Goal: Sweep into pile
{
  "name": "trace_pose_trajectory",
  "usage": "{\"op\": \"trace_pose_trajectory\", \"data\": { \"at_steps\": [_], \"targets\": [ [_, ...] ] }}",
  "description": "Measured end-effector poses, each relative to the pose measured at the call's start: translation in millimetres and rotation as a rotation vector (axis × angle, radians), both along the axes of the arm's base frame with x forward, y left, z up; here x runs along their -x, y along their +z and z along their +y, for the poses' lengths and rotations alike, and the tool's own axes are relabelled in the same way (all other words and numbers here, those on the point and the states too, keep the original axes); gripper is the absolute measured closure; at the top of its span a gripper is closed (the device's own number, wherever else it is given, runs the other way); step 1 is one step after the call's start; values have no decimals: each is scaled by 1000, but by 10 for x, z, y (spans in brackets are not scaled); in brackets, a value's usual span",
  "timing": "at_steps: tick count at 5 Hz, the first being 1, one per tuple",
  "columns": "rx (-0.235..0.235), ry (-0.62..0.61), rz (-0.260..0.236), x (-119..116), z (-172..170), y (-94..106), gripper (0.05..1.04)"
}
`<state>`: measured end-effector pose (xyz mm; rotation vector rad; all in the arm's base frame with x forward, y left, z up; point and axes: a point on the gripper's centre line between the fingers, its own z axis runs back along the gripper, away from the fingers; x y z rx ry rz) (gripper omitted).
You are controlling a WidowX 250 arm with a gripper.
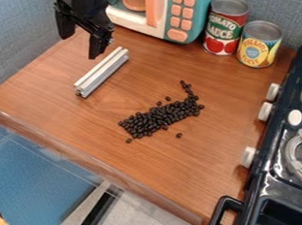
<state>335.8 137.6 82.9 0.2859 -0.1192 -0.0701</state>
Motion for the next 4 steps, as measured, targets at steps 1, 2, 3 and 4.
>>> {"op": "trace_pose_trajectory", "data": {
  "at_steps": [1,2,3,4],
  "targets": [
    [16,8,45,27,-15,-150,76],
    [36,48,84,-96,-11,-242,76],
    [42,60,103,-192,-16,-247,76],
    [63,66,110,-242,-32,-226,76]
  ]
}}
